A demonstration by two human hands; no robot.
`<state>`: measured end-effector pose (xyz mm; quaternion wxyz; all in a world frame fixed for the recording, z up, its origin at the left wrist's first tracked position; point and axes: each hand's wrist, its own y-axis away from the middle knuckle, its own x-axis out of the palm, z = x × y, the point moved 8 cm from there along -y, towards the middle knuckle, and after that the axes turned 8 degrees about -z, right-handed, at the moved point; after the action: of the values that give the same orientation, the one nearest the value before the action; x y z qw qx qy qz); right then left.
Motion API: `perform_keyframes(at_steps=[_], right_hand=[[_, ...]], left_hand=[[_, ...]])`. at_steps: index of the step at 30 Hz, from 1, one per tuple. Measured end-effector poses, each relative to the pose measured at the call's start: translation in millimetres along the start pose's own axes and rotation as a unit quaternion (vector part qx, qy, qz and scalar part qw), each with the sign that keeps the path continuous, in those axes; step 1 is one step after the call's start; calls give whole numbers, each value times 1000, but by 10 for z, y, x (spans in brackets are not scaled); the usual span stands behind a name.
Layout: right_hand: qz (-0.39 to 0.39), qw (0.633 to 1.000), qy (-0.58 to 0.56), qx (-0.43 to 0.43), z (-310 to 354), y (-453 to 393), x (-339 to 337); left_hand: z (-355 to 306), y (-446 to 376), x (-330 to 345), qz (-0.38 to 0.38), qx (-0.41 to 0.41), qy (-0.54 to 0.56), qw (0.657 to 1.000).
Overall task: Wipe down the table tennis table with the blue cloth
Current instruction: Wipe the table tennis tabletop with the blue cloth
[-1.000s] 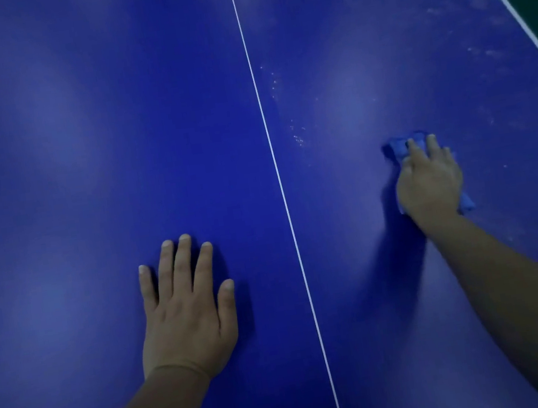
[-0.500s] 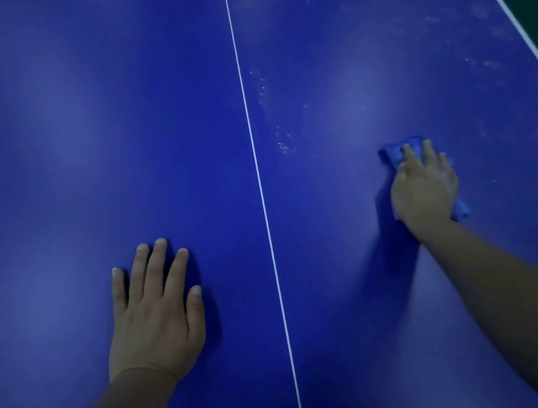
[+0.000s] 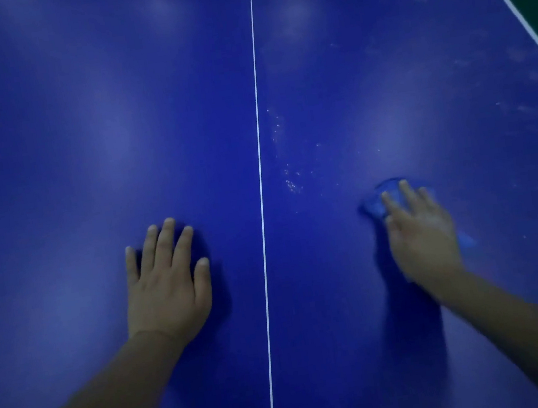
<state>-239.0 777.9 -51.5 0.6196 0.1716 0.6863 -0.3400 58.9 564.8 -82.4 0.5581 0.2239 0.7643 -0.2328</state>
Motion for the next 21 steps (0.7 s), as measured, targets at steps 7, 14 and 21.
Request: perform_keyframes(at_steps=[7,14,21], right_hand=[[45,909,-169,-379,1781,680,227],[-6,995,-5,-102,425,-1550,543],[-11,989,-44,-140,1034,-879,472]], left_hand=[[1,-97,-1,-52,-15,46,997],[-18,-133,26,-21,-15,39,999],[-37,-166,58,9,-22,22,999]])
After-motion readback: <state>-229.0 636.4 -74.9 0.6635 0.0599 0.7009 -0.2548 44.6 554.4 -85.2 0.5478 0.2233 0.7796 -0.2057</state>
